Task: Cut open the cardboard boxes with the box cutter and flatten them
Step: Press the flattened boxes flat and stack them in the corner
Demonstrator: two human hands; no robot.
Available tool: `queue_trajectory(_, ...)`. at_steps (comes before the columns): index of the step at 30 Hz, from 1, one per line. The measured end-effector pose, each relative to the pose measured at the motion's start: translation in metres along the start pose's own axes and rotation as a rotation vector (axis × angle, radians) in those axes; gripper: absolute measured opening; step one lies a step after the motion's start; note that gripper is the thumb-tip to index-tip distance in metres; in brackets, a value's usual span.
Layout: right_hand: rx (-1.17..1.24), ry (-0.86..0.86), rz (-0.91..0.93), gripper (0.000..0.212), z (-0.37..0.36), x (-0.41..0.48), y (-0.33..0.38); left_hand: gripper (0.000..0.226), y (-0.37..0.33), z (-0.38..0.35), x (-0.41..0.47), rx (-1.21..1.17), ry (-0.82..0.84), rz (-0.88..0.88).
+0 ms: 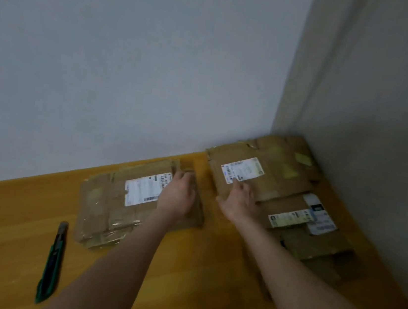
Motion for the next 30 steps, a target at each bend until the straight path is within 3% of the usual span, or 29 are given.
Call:
queue_trajectory(2, -0.012, 0.002, -0.073, 0.074, 0.016, 0.010, -0.036, 0.057, -0.035, -0.029, 0.001, -0.125, 0.083, 0.037)
queue_trajectory(5, -0.022, -0.006, -0.120, 0.077, 0.036, 0.027, -0.086, 0.079, -0.062, -0.072, 0.005, -0.435, 0.172, 0.328)
queue_trajectory(9, -0.009, -0.006, -0.152, 0.084, 0.067, 0.061, -0.147, 0.056, -0.080, -0.109, 0.017, -0.907, 0.144, 0.629)
queue_trajectory(13, 0.072, 0.068, -0.152, 0.076, 0.087, 0.094, -0.189, 0.053, -0.086, -0.120, 0.042, -0.911, -0.008, 0.835)
queue_trajectory(19, 0.134, -0.135, -0.146, 0.071, 0.127, 0.113, -0.196, 0.030, -0.112, -0.097, 0.062, -1.080, -0.109, 0.826)
queue_trajectory(25, 0.392, -0.130, -0.171, 0.088, 0.150, 0.123, -0.194, 0.026, -0.110, -0.079, 0.036, -1.212, -0.052, 0.723)
queue_trajectory(30, 0.682, -0.121, -0.242, 0.062, 0.156, 0.116, -0.201, 0.026, -0.111, -0.068, 0.018, -1.255, 0.039, 0.671)
Point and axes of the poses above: each hand's wrist, its own x-axis towards the middle knuckle, its own z-axis out of the back of the hand, y = z × x, the point moved 4 cm from there along x, towards the middle knuckle, and after that the axes turned 2 degrees about -y, right-handed, at the moved point
